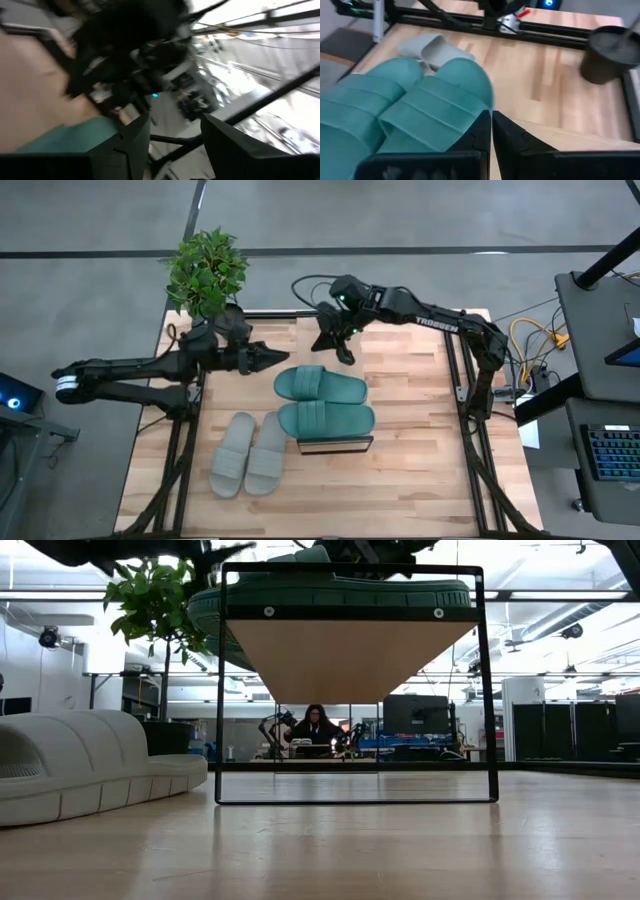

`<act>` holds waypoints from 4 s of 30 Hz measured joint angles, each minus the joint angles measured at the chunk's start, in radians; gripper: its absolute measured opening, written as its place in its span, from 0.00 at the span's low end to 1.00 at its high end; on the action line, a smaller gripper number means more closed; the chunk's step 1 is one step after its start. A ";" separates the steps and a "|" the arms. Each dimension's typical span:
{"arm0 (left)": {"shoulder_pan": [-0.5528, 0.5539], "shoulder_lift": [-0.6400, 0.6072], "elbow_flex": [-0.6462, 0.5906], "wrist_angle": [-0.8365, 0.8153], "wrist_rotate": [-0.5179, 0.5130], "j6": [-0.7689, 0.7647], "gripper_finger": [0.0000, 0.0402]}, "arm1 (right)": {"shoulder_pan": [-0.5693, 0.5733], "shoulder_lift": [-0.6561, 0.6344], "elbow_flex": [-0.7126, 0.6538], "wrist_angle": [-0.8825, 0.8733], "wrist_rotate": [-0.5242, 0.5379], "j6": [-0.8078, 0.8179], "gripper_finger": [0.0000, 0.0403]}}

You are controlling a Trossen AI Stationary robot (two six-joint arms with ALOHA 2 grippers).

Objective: Pick and place slides into the shelf
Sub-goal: Put the green slipper on the shelf, then put the left gray slipper on the shelf

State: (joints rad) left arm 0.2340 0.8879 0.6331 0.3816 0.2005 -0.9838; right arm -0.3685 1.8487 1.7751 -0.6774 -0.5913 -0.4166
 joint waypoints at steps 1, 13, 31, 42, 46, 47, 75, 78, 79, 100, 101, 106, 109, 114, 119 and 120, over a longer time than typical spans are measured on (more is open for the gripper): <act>0.007 0.000 0.000 -0.019 -0.005 0.003 0.40 | 0.000 -0.001 0.020 -0.024 0.021 -0.009 0.02; 0.062 -0.015 0.002 -0.336 -0.158 -0.139 0.40 | -0.003 -0.044 0.218 -0.319 0.177 -0.074 0.02; 0.099 0.060 0.002 -0.471 -0.162 -0.190 0.01 | -0.003 -0.075 0.230 -0.341 0.176 -0.074 0.02; 0.099 0.132 0.002 -0.495 -0.145 -0.190 0.00 | -0.003 -0.075 0.224 -0.345 0.174 -0.081 0.02; 0.099 0.144 0.002 -0.495 -0.128 -0.190 0.00 | -0.003 -0.075 0.220 -0.347 0.174 -0.081 0.02; 0.099 0.146 0.002 -0.496 -0.124 -0.191 0.00 | -0.003 -0.075 0.220 -0.347 0.174 -0.081 0.02; 0.099 0.105 0.002 -0.507 0.053 -0.136 0.00 | -0.003 -0.075 0.218 -0.359 0.174 -0.074 0.02; 0.098 0.074 0.002 -0.503 0.083 -0.125 0.00 | -0.004 -0.075 0.218 -0.358 0.175 -0.074 0.02; 0.098 0.063 0.002 -0.503 0.083 -0.115 0.00 | -0.004 -0.075 0.218 -0.358 0.175 -0.074 0.02; 0.100 -0.172 0.002 0.003 0.093 0.059 0.01 | 0.014 -0.100 0.227 -0.330 0.176 -0.013 0.02; 0.100 -0.174 0.004 0.047 0.107 0.059 0.03 | 0.020 -0.109 0.227 -0.325 0.176 -0.004 0.02; 0.098 -0.158 0.006 0.262 0.216 0.081 0.16 | 0.060 -0.152 0.225 -0.327 0.174 0.066 0.02; 0.098 -0.132 0.006 0.395 0.238 0.075 0.26 | 0.091 -0.184 0.225 -0.326 0.175 0.088 0.02; 0.098 -0.081 0.006 0.577 0.241 0.043 0.42 | 0.145 -0.228 0.224 -0.321 0.232 0.139 0.02; 0.098 -0.044 0.007 0.642 0.241 0.025 0.49 | 0.194 -0.261 0.221 -0.319 0.324 0.188 0.02; 0.098 -0.034 0.008 0.648 0.241 0.029 0.50 | 0.203 -0.265 0.221 -0.318 0.338 0.205 0.02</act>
State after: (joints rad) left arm 0.3321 0.8536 0.6406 1.0300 0.4415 -0.9545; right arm -0.1653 1.5837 1.9957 -0.9952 -0.2529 -0.2116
